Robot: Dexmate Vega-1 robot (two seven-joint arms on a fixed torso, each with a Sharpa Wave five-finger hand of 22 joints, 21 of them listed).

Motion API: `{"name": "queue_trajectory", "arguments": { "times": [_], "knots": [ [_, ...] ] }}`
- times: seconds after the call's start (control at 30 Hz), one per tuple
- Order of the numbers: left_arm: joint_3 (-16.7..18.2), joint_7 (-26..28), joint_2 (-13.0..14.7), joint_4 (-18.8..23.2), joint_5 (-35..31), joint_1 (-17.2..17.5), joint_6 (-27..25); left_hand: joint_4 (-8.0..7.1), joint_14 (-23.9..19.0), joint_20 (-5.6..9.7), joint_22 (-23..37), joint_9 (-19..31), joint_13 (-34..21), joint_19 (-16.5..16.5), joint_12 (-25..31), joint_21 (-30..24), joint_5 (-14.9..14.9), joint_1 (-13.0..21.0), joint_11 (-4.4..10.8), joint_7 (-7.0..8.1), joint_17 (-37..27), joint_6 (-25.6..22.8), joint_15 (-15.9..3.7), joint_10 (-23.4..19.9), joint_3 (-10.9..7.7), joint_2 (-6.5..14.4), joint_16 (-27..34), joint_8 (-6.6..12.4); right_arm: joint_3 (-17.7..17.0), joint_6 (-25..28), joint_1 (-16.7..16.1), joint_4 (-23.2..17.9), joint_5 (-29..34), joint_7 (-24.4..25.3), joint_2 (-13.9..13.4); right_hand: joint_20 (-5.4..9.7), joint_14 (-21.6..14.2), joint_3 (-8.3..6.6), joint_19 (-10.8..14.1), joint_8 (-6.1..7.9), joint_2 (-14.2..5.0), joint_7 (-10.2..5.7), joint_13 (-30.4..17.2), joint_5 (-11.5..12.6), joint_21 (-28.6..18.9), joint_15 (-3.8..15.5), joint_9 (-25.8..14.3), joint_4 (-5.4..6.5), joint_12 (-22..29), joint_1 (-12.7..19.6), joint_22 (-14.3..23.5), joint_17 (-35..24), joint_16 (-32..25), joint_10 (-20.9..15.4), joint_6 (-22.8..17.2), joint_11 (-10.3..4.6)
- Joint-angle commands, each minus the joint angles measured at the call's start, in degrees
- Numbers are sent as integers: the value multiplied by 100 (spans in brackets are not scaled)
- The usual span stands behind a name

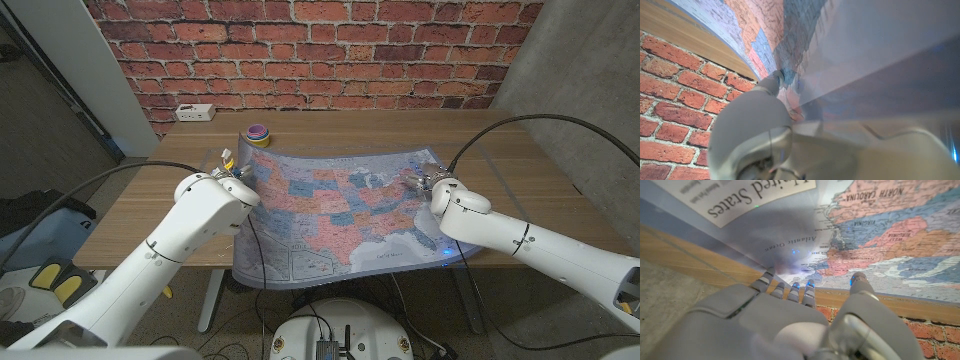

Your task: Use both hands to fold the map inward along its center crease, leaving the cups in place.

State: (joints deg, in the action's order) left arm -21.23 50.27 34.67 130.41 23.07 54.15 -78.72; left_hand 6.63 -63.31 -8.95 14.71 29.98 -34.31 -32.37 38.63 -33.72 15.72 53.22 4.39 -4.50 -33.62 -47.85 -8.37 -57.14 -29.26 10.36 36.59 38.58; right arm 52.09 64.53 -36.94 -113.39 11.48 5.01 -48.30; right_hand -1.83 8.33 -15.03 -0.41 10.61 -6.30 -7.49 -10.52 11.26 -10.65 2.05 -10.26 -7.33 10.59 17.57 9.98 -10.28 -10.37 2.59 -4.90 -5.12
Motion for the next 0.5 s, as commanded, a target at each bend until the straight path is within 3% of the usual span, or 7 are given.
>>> {"name": "queue_trajectory", "arguments": {
  "times": [0.03, 0.07, 0.17, 0.2, 0.3, 0.5],
  "knots": [
    [-245, 952, 826, 199, 982, -470, -126, -2, 126, 75, 68, 182, -235, 177, 154, -64, 71, 140, -25, 42, -245, -8, -4, 53, 97, 47, 141, 136, 64, 288, 18, 23, -217, 136, -21, -11, 56, -2, -32, 25, -28, -55, -30, -13, -34, 155, -29, 44, 7, -3, 15, -16, -30, 50, 11, -25],
    [-328, 1318, 984, 172, 1441, -613, -126, 43, 168, 154, 113, 250, -377, 231, 246, -118, 84, 188, 1, 29, -424, -56, -18, 64, 151, 11, 275, 198, 52, 253, -1, 14, -246, 152, -41, -7, 57, -2, -29, 26, -29, -58, -30, -13, -36, 156, -29, 44, 7, -2, 15, -15, -31, 53, 7, -25],
    [-405, 1372, 1177, 225, 1497, -733, -126, 117, 441, 254, 298, 293, -875, 356, 542, -356, 137, 312, 19, 22, -933, -122, 7, 152, 367, -10, 670, 242, 40, 223, -35, -11, -312, 190, -72, -6, 58, -3, -26, 26, -31, -59, -30, -13, -38, 164, -29, 43, 7, 1, 15, -14, -32, 59, 8, -26],
    [-432, 1372, 1215, 240, 1439, -760, -126, 131, 377, 292, 363, 257, -1048, 386, 640, -450, 166, 344, 27, 10, -1060, -167, 170, 190, 444, -29, 849, 234, 39, 211, -47, -21, -330, 202, -85, -5, 53, -3, -23, 25, -33, -59, -30, -12, -40, 166, -29, 42, 8, 3, 15, -13, -35, 59, 9, -26],
    [-473, 1372, 1263, 250, 1266, -822, -126, 164, 306, 324, 457, 273, -1293, 451, 791, -584, 218, 429, 57, -4, -1145, -203, 33, 206, 523, -37, 1031, 253, 29, 115, -91, -51, -390, 223, -135, -2, 58, -6, -17, 23, -35, -66, -30, -11, -43, 166, -29, 38, 8, 9, 14, -12, -34, 65, 13, -27],
    [-711, 1372, 1389, 169, 1133, -1102, -126, 176, 309, 363, 572, 243, -1597, 512, 972, -771, 296, 528, 79, -9, -1183, -289, 60, 220, 629, -38, 1191, 267, 188, -125, -73, -99, -312, 199, -234, 72, 115, -62, -22, 9, -74, -124, -27, 6, -45, 259, -26, -24, -28, 129, 9, -2, -21, 222, 48, -122]
  ]
}}
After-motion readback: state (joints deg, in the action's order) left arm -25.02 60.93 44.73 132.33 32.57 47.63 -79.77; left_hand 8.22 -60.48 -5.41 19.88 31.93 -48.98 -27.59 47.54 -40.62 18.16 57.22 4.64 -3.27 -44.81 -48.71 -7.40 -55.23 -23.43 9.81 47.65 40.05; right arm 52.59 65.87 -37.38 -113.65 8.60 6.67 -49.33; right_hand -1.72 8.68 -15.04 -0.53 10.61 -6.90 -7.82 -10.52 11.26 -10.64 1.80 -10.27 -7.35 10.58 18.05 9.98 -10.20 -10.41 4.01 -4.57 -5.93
